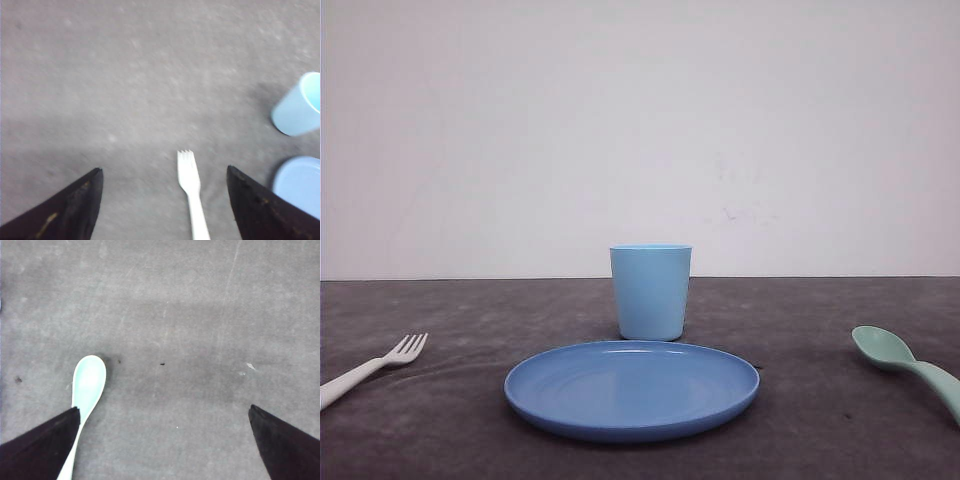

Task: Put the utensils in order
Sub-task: 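Lower the left gripper onto the white fork and grasp its handle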

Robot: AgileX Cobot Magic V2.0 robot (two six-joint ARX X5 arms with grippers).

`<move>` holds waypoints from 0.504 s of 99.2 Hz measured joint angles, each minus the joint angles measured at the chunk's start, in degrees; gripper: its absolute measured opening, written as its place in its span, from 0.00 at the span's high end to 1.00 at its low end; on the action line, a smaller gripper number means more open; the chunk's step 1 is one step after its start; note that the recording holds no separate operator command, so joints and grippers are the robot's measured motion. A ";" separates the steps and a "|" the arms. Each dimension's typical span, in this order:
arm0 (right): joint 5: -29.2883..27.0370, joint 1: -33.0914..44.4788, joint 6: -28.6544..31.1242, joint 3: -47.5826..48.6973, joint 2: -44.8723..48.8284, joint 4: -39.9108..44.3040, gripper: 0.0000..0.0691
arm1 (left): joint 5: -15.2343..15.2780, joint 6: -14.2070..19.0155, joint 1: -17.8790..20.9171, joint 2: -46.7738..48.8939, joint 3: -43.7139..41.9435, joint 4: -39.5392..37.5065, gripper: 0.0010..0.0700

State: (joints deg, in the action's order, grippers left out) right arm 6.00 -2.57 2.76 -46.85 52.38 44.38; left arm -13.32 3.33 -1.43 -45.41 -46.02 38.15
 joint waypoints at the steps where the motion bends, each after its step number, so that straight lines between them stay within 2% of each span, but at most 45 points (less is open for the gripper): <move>1: 0.00 0.00 0.00 0.00 0.00 0.00 0.02 | -0.04 0.20 -0.11 0.00 0.00 0.13 0.32; 15: 0.00 0.00 0.00 0.00 0.00 0.00 0.02 | -0.17 2.45 -2.49 -0.37 0.00 2.54 0.32; 36: 0.00 0.00 0.00 0.00 0.00 0.00 0.02 | 0.17 5.53 -9.16 -3.10 1.25 3.32 0.32; 50: 0.00 0.00 0.00 0.00 0.00 0.00 0.02 | 4.55 7.96 -14.05 -6.29 2.38 3.08 0.32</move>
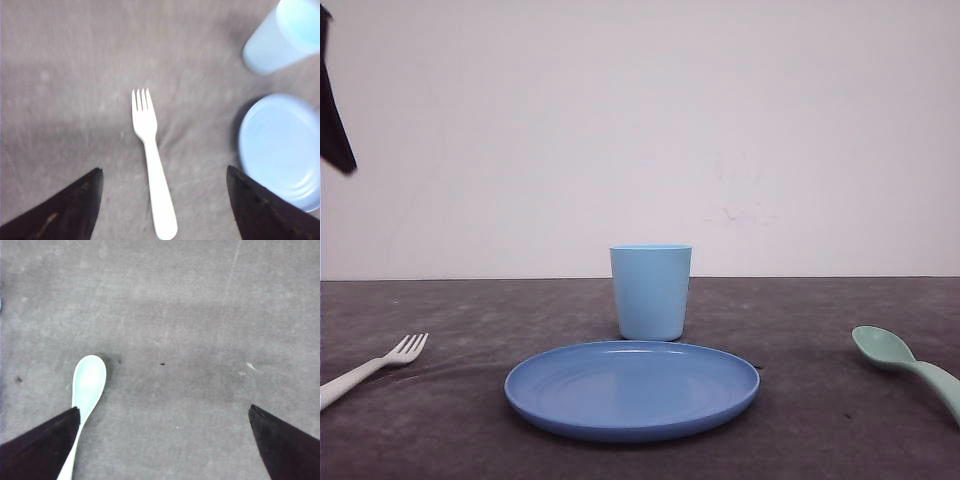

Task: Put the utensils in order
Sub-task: 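Lower the left gripper onto the white fork and grasp its handle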

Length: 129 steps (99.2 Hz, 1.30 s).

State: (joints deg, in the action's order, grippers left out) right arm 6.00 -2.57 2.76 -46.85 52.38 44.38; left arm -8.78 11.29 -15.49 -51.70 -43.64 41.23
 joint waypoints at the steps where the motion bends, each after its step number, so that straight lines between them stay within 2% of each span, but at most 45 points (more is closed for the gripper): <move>1: 0.00 0.00 0.00 0.00 0.00 0.00 0.02 | 0.33 0.15 -0.33 -0.24 0.02 -0.02 0.32; 13: 0.00 0.00 0.00 0.00 0.00 0.00 0.02 | 4.00 1.27 -3.69 -3.85 0.11 -0.70 0.32; 31: 0.00 0.00 0.00 0.00 0.00 0.00 0.02 | 6.16 2.73 -7.85 -10.32 0.11 -4.44 0.32; 42: 0.00 0.00 0.00 0.00 0.00 0.00 0.02 | 8.50 3.56 -9.60 -14.71 0.11 -6.60 0.32; 79: 0.00 0.00 0.00 0.00 0.00 0.00 0.02 | 10.71 4.94 -10.16 -27.43 0.11 -12.00 0.32; 108: 0.00 0.00 0.00 0.00 0.00 0.02 0.02 | 13.11 5.75 -10.47 -30.97 0.09 -13.16 0.33; 115: 0.00 0.00 0.00 0.00 0.00 0.00 0.02 | 13.75 5.86 -10.64 -31.19 0.07 -13.09 0.39; 129: 0.00 0.00 0.00 0.00 0.00 0.00 0.02 | 14.34 5.95 -10.84 -31.43 -0.09 -13.27 0.64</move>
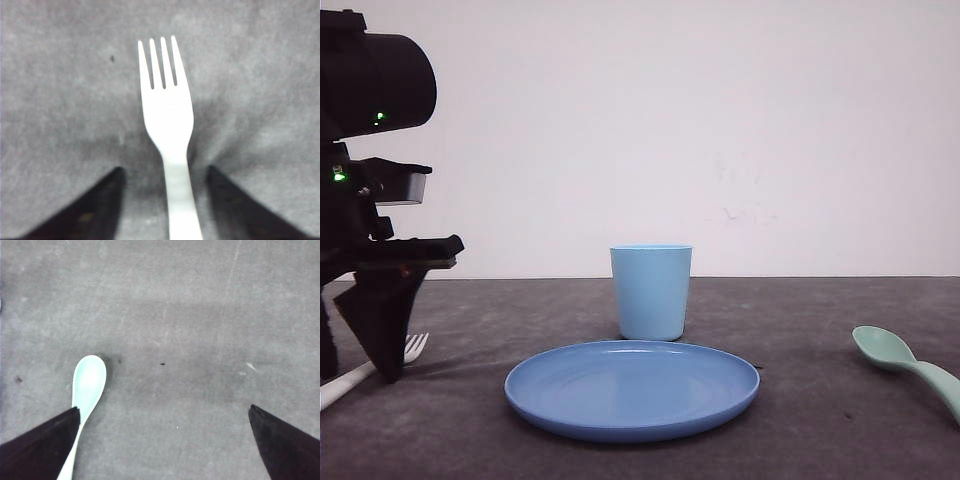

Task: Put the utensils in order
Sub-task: 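Lower the left gripper onto the white fork and grasp its handle, then lift the white fork with the left gripper and carry it over the cup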

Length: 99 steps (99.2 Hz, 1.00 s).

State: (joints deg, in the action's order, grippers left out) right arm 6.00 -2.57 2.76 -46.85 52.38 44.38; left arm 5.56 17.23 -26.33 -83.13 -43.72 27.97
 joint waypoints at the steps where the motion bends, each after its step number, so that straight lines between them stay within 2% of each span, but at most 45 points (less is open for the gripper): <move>1: 0.00 0.00 0.00 0.00 0.00 0.00 0.02 | 0.00 0.04 -0.11 -0.02 0.00 0.00 0.65; 17: 0.00 0.00 0.00 0.00 0.00 0.00 0.02 | -0.37 0.02 -0.96 -0.13 -0.04 -0.48 0.86; 28: 0.00 0.00 0.00 0.00 0.00 0.00 0.02 | -0.85 -0.02 -1.14 -0.13 -0.09 -0.52 0.94; 79: 0.00 0.00 0.00 0.00 0.00 0.00 0.02 | -0.85 -1.16 -1.18 0.04 -0.98 0.74 0.95; 99: 0.00 0.00 0.00 0.00 0.00 0.00 0.02 | -0.94 -1.33 -1.18 4.74 -3.04 -1.05 0.95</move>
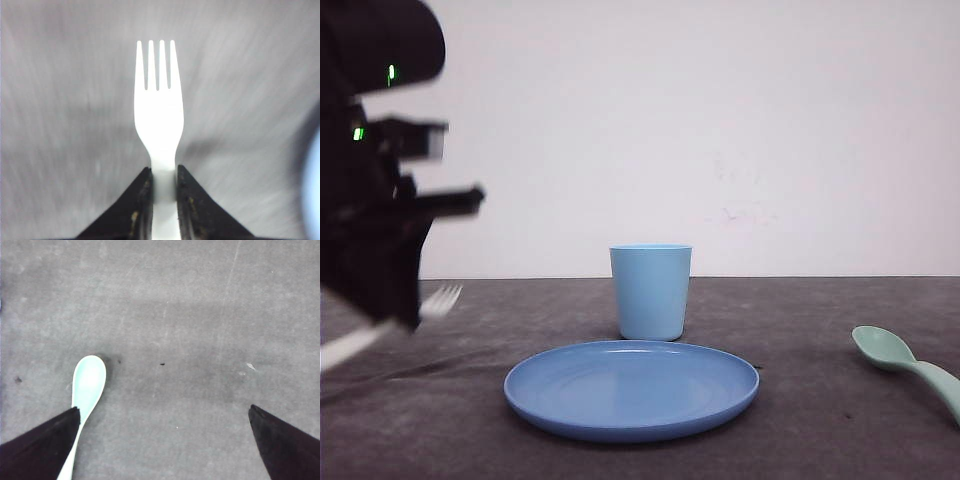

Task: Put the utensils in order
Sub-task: 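Lift the white fork with the left gripper and carry it over the cup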

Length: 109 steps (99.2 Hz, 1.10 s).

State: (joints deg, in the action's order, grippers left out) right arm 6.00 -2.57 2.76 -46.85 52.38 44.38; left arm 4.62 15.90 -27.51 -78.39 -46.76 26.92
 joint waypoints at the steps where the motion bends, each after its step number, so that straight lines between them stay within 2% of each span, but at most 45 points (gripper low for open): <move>1: 0.00 0.00 0.00 0.00 0.00 0.00 0.02 | -0.04 0.00 0.00 0.24 -0.13 -0.17 0.95; 9: 0.00 0.00 0.00 0.00 0.00 0.00 0.02 | -0.87 -0.02 0.00 2.03 -0.96 -2.45 0.95; 20: 0.00 0.00 0.00 0.00 0.00 0.00 0.02 | -3.89 0.00 -0.15 4.33 -1.33 -7.63 0.95; 46: 0.00 0.00 0.00 0.00 0.00 0.02 0.02 | -12.31 0.02 -1.92 6.14 -1.53 -26.69 0.95; 54: 0.00 0.00 0.00 0.00 0.00 0.02 0.02 | -13.66 0.00 -2.69 6.01 -1.53 -32.70 0.95; 76: 0.00 0.00 0.00 0.00 0.00 0.02 0.02 | -13.90 -1.29 -4.66 4.24 -1.55 -47.15 0.95; 109: 0.00 0.00 0.00 0.00 0.00 0.02 0.02 | -13.94 -5.97 -6.25 -6.05 -1.55 -59.89 0.95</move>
State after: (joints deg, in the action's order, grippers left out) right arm 6.00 -2.57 2.76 -46.85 52.38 44.40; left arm -9.32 9.93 -33.76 -84.44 -48.31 -32.97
